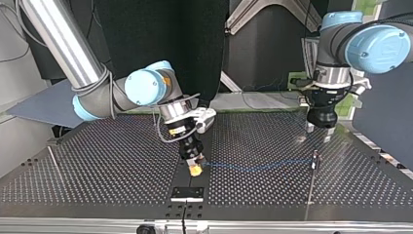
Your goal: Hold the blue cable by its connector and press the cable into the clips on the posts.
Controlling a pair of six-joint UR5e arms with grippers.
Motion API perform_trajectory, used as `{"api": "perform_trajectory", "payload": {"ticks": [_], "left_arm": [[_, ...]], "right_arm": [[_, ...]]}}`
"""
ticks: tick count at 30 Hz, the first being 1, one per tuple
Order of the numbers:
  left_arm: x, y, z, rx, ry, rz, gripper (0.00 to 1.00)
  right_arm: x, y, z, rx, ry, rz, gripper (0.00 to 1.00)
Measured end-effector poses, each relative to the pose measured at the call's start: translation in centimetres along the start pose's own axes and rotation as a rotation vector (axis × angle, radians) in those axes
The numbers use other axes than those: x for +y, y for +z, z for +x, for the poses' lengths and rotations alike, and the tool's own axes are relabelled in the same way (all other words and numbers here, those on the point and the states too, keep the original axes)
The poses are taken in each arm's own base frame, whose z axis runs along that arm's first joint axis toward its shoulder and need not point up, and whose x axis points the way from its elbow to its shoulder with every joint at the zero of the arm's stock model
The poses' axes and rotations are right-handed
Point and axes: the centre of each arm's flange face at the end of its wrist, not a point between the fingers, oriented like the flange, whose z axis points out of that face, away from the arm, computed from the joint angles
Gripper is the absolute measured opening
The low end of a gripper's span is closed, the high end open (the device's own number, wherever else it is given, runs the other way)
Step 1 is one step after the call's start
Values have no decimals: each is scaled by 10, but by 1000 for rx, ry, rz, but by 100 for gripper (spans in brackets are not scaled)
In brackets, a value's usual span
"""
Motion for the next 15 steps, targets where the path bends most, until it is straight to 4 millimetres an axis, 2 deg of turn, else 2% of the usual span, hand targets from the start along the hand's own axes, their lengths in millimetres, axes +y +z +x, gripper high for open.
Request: {"api": "perform_trajectory", "payload": {"ticks": [5,15], "left_arm": [[-7,-10,-13,-44,23,12,100],[-17,-20,-18,-57,104,36,100]], "right_arm": [[0,0,-1,-3,0,0,0],[0,-1,-1,-7,1,-1,0]]}}
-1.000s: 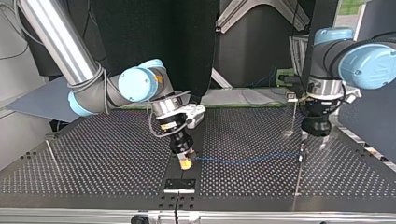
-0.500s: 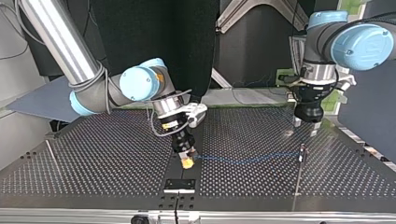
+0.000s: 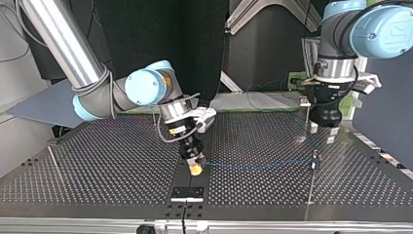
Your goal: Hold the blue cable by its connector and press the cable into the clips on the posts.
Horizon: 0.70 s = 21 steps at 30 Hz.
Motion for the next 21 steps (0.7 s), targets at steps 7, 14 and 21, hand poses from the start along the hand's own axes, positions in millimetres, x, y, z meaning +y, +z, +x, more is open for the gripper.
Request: {"api": "perform_trajectory", "payload": {"ticks": [7,14,21], "left_arm": [[-6,-6,-4,-7,59,19,100],[-12,-9,-4,3,123,64,100],[-14,-8,-4,5,180,87,100]], "right_arm": [[0,0,0,0,0,-2,0],[1,0,0,0,0,-3,0],[1,0,0,-1,0,-3,0]]}}
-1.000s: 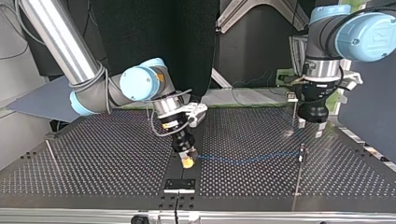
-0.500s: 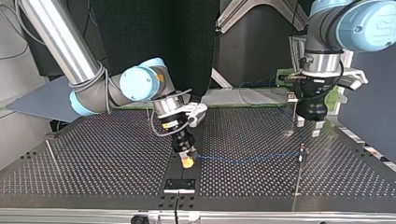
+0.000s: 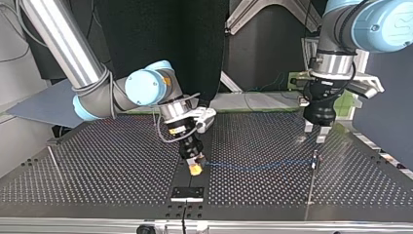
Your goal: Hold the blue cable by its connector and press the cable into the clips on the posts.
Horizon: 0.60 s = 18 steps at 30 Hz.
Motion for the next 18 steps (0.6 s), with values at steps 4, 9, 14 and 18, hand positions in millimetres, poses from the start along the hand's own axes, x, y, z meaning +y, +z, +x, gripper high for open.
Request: {"api": "perform_trajectory", "payload": {"ticks": [4,9,14,18], "left_arm": [[1,0,0,-1,31,-1,100],[2,1,-2,-6,74,-2,100],[1,1,-2,-9,116,6,100],[-1,4,-5,-19,155,28,100]], "right_arm": [[-1,0,0,-1,0,1,0],[-2,0,-1,-2,1,3,0],[-3,-1,-1,-3,1,4,0],[-5,-1,-2,-6,1,5,0]]}}
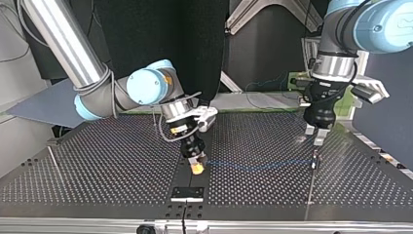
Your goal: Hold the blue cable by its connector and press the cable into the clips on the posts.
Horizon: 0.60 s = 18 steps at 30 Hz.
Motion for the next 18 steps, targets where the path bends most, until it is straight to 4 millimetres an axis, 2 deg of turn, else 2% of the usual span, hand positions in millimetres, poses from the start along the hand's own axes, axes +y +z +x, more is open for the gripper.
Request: {"api": "perform_trajectory", "payload": {"ticks": [8,18], "left_arm": [[-1,8,-5,-15,21,26,100],[-2,9,-5,-16,22,28,100]], "right_arm": [[-2,0,-1,-4,0,1,0],[-2,-1,-2,-7,-3,1,0]]}}
